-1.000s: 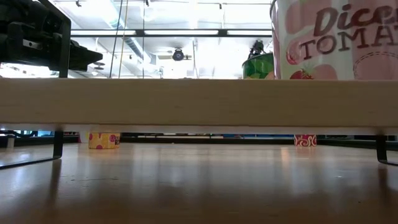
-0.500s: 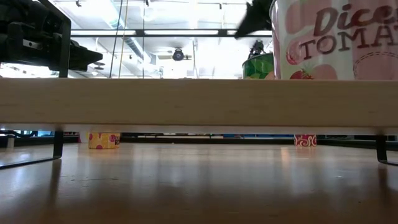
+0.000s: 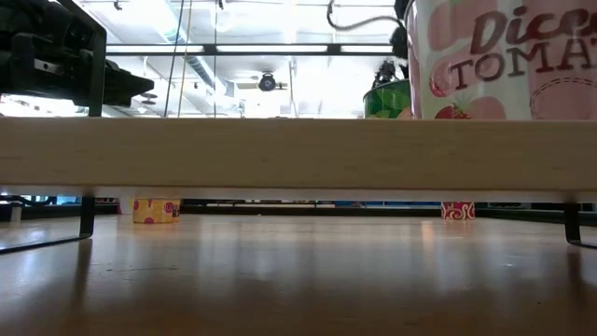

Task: Pick and place cans onto a shelf
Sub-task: Put the canned spaghetti sauce on the shelf

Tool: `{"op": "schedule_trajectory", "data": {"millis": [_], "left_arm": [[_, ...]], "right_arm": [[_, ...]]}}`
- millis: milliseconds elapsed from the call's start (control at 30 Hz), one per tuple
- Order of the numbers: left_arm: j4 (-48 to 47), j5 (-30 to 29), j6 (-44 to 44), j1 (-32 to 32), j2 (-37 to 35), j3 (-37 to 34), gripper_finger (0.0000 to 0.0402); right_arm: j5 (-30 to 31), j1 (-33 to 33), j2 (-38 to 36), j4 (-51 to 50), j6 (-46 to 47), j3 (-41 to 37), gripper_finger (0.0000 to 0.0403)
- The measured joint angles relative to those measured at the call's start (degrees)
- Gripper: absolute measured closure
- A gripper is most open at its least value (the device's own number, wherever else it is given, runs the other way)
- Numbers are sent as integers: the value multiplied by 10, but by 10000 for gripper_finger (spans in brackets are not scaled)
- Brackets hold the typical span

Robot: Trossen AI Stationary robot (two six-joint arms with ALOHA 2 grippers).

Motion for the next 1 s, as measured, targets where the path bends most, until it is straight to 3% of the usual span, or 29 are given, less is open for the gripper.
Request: {"op": "schedule_trajectory", "data": {"millis": [167, 333, 600, 733, 1000], "left_arm": [[0, 0, 0, 0, 0, 0, 390], [0, 0, 0, 0, 0, 0, 390], [0, 0, 0, 0, 0, 0, 390], [0, 0, 0, 0, 0, 0, 390], [0, 0, 0, 0, 0, 0, 390]], "right_arm": [[32, -54, -22, 44, 44, -84, 95], [85, -97, -64, 156, 106, -203, 51], [140, -129, -63, 302, 191, -323, 52], [161, -138, -46, 350, 217, -339, 54], [143, -170, -1, 402, 226, -342, 54]]}}
